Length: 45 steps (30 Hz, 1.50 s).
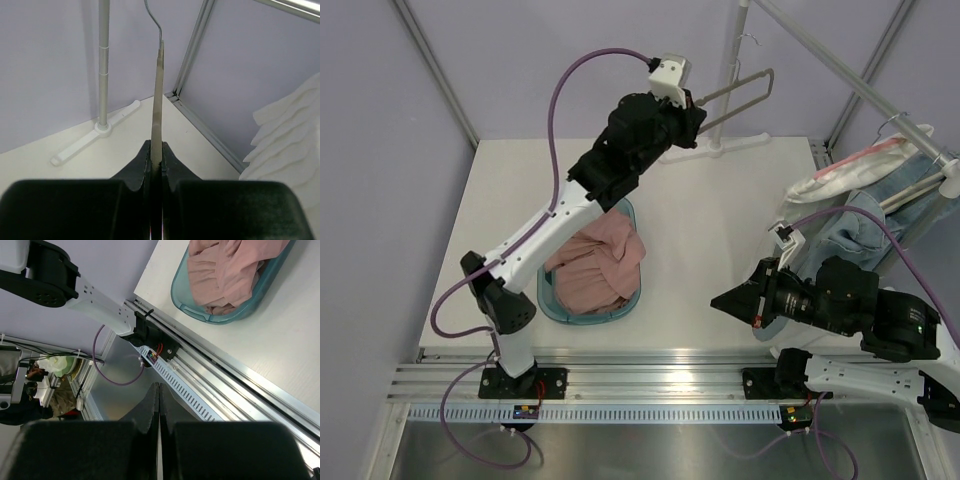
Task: Remove the skirt from the hanger
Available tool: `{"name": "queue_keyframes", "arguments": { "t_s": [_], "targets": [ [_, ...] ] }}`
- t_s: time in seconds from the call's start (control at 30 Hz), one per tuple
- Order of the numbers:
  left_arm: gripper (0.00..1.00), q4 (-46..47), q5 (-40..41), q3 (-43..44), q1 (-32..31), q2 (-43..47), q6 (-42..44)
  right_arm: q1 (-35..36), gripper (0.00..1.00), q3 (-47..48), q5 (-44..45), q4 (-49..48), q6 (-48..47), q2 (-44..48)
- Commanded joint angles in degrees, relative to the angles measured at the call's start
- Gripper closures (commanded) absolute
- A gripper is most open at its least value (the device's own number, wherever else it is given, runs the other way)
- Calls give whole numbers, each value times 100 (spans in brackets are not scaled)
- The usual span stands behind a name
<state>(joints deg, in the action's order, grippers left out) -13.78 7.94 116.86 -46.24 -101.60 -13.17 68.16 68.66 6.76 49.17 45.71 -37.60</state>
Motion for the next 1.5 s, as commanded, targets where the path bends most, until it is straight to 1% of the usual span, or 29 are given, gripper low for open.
{"name": "queue_keyframes", "arguments": {
  "t_s": [0.0,0.1,0.2,0.4,0.43,0.5,0.63,0.9,1.23,1.47],
  "targets": [
    [100,595,524,803,-192,-341,394,22,100,-2,194,-65,175,104],
    [100,999,708,874,-289,-544,420,22,100,-142,211,-83,254,218],
    [100,1026,744,1102,-324,-720,394,22,100,-257,194,-56,315,324],
    [100,1352,919,1076,-509,-940,438,31,100,-318,202,40,368,456],
    [100,1578,1015,1093,-544,-1027,481,31,100,-319,211,49,377,491],
    [100,1624,1409,1276,-702,-1159,735,31,100,-327,220,58,377,517],
    [100,1686,1657,1743,-887,-1529,1062,22,100,-353,203,32,412,561],
    [100,1861,1745,2271,-940,-2003,1282,31,100,-389,97,-65,447,465],
    [100,1800,1772,2192,-983,-2074,1580,22,100,-222,71,-197,377,184],
    [100,1818,1605,2394,-1001,-2294,1546,31,100,-196,35,-188,403,157]
  ]
}}
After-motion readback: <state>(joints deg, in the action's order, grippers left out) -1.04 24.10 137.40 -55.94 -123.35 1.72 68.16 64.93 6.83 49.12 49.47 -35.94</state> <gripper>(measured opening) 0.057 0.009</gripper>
